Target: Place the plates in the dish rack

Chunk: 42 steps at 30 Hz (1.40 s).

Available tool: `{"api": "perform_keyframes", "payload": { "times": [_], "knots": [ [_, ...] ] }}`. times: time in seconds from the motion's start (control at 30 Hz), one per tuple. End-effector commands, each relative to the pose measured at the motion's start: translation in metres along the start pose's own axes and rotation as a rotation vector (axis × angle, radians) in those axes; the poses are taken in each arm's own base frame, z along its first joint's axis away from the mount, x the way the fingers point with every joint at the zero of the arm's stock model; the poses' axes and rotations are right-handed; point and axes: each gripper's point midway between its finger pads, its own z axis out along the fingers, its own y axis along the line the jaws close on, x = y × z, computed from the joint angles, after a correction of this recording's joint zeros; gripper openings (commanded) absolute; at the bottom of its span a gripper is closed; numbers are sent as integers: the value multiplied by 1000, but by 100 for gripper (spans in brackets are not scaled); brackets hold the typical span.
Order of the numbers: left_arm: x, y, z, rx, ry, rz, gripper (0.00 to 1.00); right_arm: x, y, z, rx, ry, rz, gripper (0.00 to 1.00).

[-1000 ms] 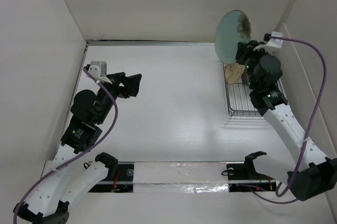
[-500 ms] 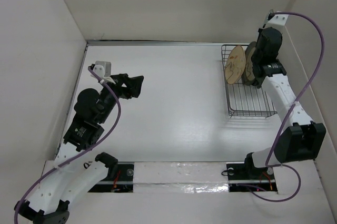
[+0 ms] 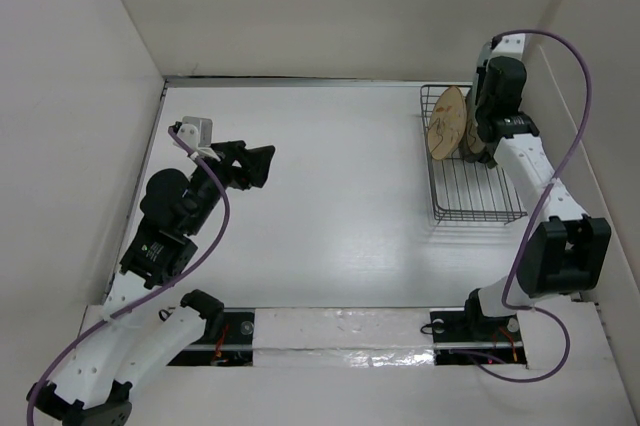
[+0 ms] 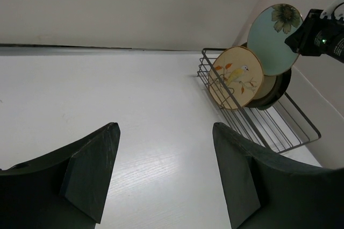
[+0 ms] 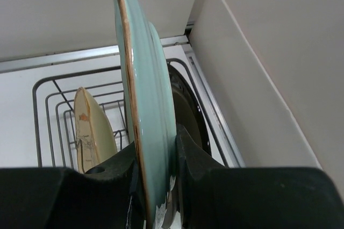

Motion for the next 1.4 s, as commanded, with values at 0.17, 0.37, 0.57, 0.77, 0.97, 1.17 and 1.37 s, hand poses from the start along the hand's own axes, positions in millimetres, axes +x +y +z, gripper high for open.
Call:
{"api": "perform_keyframes", "payload": {
  "times": [0.17,0.37,0.57,0.77,0.97,1.17,1.37],
  "knots": [
    [-16,-10,-2,47,-62,5,67,-5,3,8,13,-62,105,0],
    [-11,-12,-1,47,-49,13,67,22,15,14,5,-18,85,0],
    [-11,-12,-1,46,-51,12,67,17,13,9,81,-35,14,0],
    [-11,-12,0,45,-48,13,66,-11,1,5,129,-81,-63,0],
    [-5,-13,4,50,-27,14,66,-6,17,2,-14,-75,-115,0],
    [-4,-13,3,51,-29,14,66,28,24,11,-24,18,-113,0],
    [-7,-9,3,24,-41,13,66,52,37,9,-63,70,-6,0]
  ]
}}
